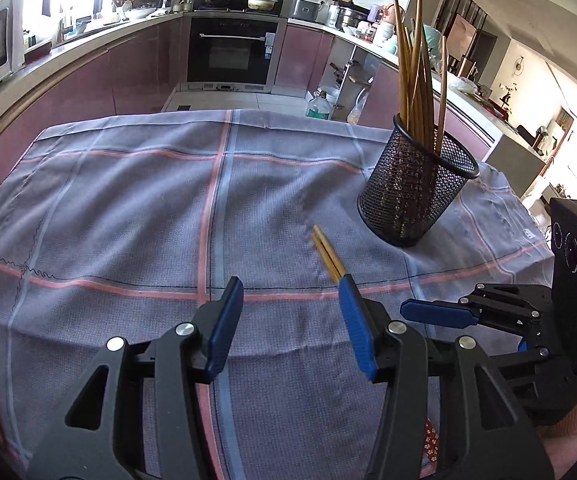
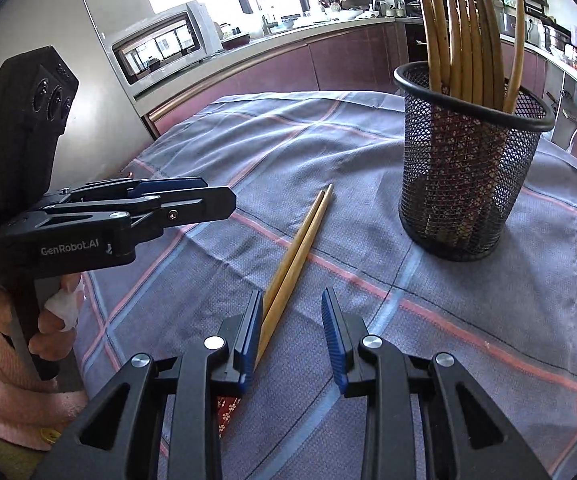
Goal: Organize utensils
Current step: 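Move both tools back over the last two chopsticks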
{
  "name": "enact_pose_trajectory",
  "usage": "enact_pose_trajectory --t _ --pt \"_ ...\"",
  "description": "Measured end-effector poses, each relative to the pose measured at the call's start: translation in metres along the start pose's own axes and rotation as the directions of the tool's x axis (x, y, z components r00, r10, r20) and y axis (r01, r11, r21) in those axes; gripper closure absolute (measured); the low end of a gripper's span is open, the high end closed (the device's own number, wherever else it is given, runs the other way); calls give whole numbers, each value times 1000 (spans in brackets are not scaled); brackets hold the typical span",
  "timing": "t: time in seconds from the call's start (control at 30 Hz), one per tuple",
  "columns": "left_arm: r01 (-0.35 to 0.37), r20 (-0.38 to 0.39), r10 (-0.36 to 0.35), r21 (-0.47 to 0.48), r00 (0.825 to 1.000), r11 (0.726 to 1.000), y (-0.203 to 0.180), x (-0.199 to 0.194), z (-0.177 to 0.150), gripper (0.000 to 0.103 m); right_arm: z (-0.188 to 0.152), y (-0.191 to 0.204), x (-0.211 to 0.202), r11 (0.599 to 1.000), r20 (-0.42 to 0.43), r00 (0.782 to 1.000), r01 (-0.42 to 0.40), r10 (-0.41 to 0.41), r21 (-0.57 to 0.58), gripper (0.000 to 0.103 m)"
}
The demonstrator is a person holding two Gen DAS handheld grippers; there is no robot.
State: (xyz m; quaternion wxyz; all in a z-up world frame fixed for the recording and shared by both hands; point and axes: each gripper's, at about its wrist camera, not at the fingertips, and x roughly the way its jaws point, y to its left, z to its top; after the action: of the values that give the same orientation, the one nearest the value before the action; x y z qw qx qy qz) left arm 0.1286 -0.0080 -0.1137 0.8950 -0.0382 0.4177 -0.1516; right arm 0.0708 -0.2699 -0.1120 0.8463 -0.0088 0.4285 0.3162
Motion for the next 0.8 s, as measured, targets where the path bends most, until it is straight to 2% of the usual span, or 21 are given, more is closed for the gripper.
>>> enact_pose_trajectory --t 0.43,0.8 --pt "15 -17 -14 11 1000 1000 -5 4 -5 54 0 1 8 999 -14 999 34 -34 9 80" --pt "33 -56 -28 79 998 996 -24 18 -13 54 -4 -19 -3 997 -5 998 60 -60 57 82"
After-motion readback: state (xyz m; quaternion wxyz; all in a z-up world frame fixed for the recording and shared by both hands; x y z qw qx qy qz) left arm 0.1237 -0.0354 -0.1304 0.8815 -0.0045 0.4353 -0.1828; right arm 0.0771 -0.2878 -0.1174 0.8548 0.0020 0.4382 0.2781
